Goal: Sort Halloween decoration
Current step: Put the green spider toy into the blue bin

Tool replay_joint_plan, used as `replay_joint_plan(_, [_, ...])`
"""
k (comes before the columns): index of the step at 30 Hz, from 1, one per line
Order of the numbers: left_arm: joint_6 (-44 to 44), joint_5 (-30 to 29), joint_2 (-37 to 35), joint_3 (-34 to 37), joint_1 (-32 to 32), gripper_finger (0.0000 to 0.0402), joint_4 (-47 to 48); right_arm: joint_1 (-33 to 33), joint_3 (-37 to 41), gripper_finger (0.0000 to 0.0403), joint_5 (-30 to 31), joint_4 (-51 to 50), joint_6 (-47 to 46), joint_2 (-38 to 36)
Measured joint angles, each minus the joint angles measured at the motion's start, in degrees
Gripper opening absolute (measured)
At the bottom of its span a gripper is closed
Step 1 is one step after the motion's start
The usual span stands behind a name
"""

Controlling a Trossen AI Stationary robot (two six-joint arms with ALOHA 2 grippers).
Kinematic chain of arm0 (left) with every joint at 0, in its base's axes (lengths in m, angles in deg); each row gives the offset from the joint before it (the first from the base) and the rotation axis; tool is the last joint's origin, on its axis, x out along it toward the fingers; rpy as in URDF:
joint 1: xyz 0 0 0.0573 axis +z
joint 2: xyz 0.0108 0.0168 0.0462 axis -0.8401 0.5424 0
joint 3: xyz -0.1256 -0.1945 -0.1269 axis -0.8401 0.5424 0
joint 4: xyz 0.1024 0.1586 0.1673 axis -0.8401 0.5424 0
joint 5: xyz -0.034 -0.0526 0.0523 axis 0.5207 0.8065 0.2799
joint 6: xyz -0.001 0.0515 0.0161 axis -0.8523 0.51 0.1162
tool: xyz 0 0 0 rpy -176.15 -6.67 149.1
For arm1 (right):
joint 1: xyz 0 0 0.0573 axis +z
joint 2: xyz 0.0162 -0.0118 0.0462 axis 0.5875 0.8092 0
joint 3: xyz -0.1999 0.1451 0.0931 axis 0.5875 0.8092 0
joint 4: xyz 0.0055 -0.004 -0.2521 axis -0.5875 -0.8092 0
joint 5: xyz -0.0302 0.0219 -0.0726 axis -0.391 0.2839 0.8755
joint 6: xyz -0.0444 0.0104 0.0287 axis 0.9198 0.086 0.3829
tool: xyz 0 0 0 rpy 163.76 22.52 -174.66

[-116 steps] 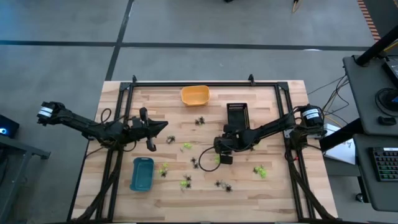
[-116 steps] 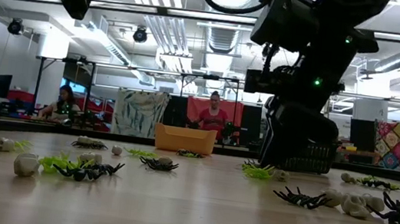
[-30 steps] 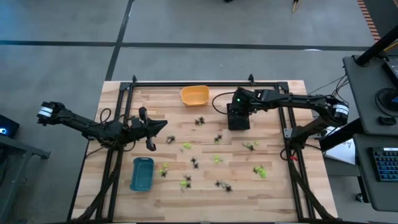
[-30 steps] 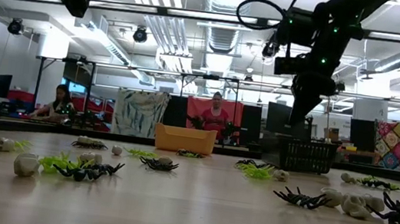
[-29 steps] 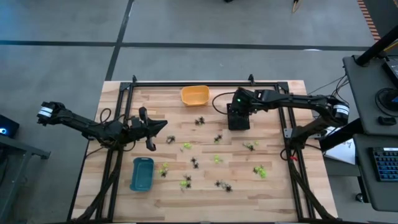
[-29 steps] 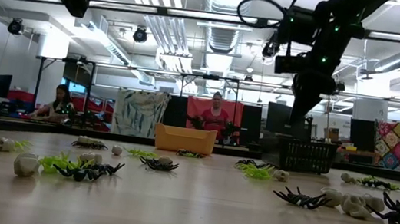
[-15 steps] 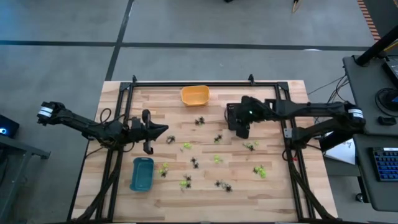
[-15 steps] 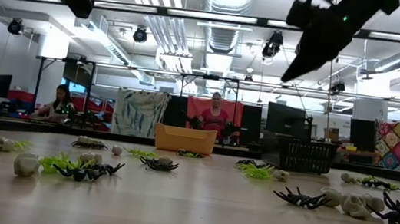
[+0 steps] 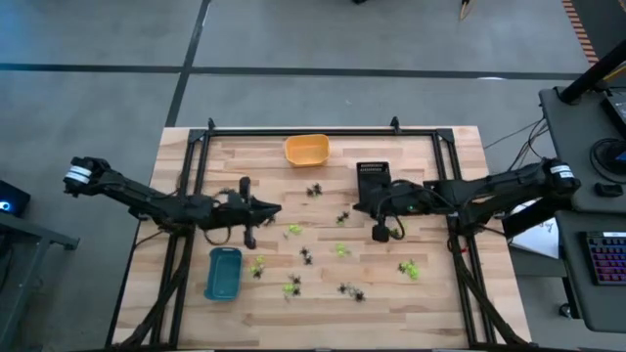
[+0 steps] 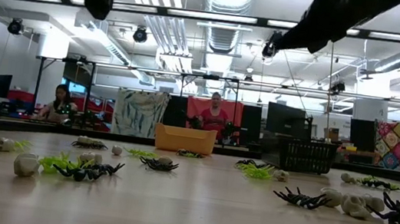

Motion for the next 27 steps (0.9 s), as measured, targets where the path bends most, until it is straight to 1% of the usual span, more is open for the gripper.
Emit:
replay_joint_plan(3, [-0.28, 0.04, 3.76, -4.9, 0.0, 0.0, 8.78, 1.2, 1.54, 0.0009, 0.01, 5.25, 0.36, 0.8])
replay_joint_plan(8, [-2.36, 0.04, 9.83, -12.62, 0.0, 0.0, 28.31, 2.17, 5.17, 0.0009, -0.01, 15.35, 2.6, 1.31])
replay_joint_plan(11, [-2.91, 0.07, 13.13, -16.26, -0.08, 0.0, 37.46, 2.13, 6.72, 0.0009, 0.02, 18.47, 2.78, 1.31])
replay_joint_plan(13, [-2.93, 0.11, 15.33, -18.17, -0.07, 0.0, 41.82, 2.13, 7.22, 0.0009, 0.12, 19.27, 3.14, 1.31])
replay_joint_plan(16, [-2.38, 1.61, 18.15, -19.84, -0.06, 0.0, 45.63, 2.13, 7.26, 0.0009, 0.13, 19.32, 2.95, 1.36])
replay_joint_plan(20, [0.54, 4.33, 21.51, -20.24, -0.04, 0.0, 46.0, 2.13, 7.31, 0.0009, 0.06, 19.25, 2.14, 1.4])
replay_joint_plan(27, [2.72, 4.36, 26.56, -20.75, 0.22, 0.0, 45.88, 2.13, 7.41, 0.0009, 0.01, 19.29, 2.04, 1.68])
